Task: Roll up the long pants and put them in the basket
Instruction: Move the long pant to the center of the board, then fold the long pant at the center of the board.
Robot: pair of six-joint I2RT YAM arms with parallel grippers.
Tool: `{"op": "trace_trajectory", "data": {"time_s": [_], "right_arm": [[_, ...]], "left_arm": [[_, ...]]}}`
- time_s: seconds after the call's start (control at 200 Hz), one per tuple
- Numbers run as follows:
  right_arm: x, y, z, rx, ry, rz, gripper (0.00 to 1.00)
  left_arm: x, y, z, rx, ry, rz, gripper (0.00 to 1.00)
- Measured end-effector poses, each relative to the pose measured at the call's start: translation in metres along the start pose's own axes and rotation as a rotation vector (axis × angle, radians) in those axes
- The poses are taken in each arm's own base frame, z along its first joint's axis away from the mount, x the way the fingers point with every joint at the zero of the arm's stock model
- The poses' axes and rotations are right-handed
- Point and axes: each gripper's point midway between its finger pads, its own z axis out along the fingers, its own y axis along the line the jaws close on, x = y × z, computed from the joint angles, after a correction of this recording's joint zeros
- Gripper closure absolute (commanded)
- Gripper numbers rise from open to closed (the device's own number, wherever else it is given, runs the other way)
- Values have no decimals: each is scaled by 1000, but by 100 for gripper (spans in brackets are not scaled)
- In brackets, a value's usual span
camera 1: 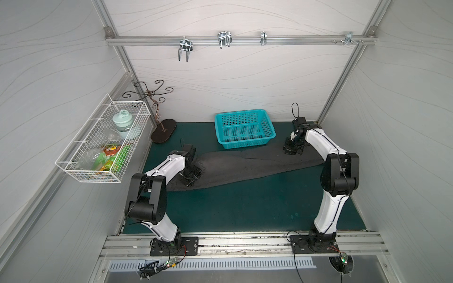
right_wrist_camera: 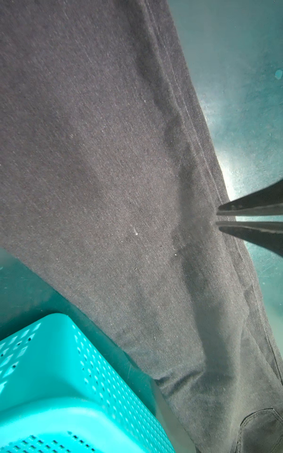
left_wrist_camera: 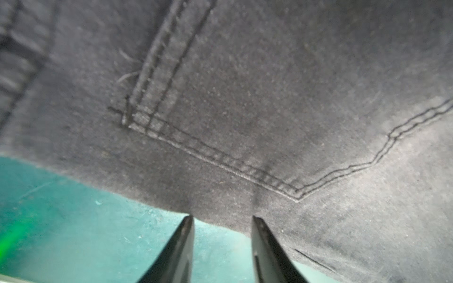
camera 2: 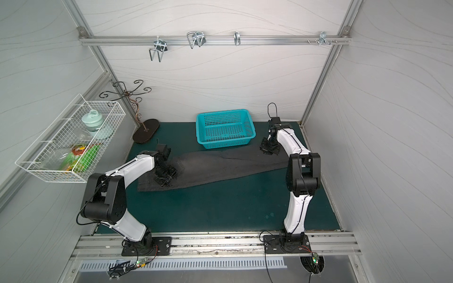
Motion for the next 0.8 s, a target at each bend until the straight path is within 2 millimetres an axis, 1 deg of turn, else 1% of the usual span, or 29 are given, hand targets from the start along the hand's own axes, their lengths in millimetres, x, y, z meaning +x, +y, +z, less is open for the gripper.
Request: {"op": "trace_trajectory", "data": {"time_s": [0.125,0.255,0.335,0.37,0.44,0.565,0.655,0.8], "right_arm": [[0,1,1,-4,4,0,88],[-6,3,6,-8,7,1,89],[-10,5,13,-12,14,3,91],[-13,5,17,-14,19,5,92],[-15,4,29,-11,38,12,94],[-17,-2,53,-7,81,36,100],[-16,-11,68,0,114,70,100],[-19,-26,79,16,135,114,100]], "left_arm": [[-2,2,1,-12,-8,5,81],[-3,4,1,-23,-18,8,86],[-4,6,1,-33,-23,14,97],[-4,7,1,-36,-25,17,100],[-4,8,1,-40,-25,21,100],[-3,8,-1,-40,-25,29,100],[-2,10,-6,-34,-29,33,100],[0,13,-19,-14,-42,48,100]]}}
